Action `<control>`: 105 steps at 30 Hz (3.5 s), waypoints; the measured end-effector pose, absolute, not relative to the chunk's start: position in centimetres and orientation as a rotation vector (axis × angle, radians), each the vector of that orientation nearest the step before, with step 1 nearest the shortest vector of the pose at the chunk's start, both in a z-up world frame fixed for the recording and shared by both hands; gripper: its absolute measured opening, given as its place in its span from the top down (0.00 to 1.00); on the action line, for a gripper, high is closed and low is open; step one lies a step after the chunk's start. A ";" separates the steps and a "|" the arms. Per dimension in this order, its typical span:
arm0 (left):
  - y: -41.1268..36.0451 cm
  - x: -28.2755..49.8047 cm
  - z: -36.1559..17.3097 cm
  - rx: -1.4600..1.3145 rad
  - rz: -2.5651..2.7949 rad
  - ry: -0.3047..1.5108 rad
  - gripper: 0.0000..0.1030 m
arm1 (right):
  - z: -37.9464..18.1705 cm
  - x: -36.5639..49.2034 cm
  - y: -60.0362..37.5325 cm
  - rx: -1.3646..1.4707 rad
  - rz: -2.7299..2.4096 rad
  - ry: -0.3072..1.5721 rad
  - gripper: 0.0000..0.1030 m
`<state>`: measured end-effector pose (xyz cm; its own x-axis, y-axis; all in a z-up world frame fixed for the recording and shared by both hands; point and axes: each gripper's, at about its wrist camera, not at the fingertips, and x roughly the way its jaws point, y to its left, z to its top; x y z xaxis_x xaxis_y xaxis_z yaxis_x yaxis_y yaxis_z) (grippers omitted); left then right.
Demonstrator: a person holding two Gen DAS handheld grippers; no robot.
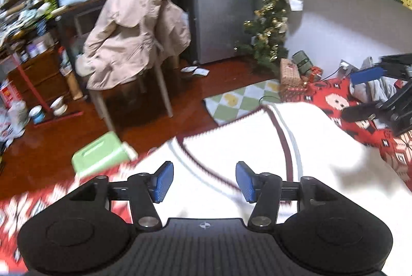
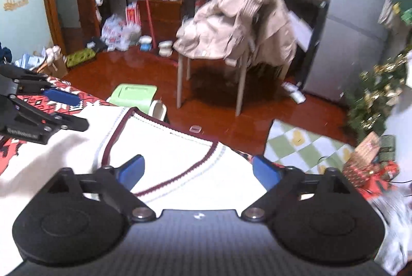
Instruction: Fold clothes
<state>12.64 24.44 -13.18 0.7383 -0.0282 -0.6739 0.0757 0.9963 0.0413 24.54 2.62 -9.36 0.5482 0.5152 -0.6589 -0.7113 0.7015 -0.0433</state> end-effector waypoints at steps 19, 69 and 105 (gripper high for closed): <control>19.4 -3.8 -14.3 -0.055 0.142 0.706 0.16 | -11.6 3.1 -4.5 -0.426 0.590 0.705 0.01; 31.1 14.1 -18.5 -0.516 -0.020 0.829 0.97 | -20.0 29.3 -4.2 0.228 0.492 0.852 0.97; 24.2 -12.7 -20.2 -0.580 -0.131 1.031 0.97 | -18.5 -1.3 -17.1 0.051 0.546 1.090 0.93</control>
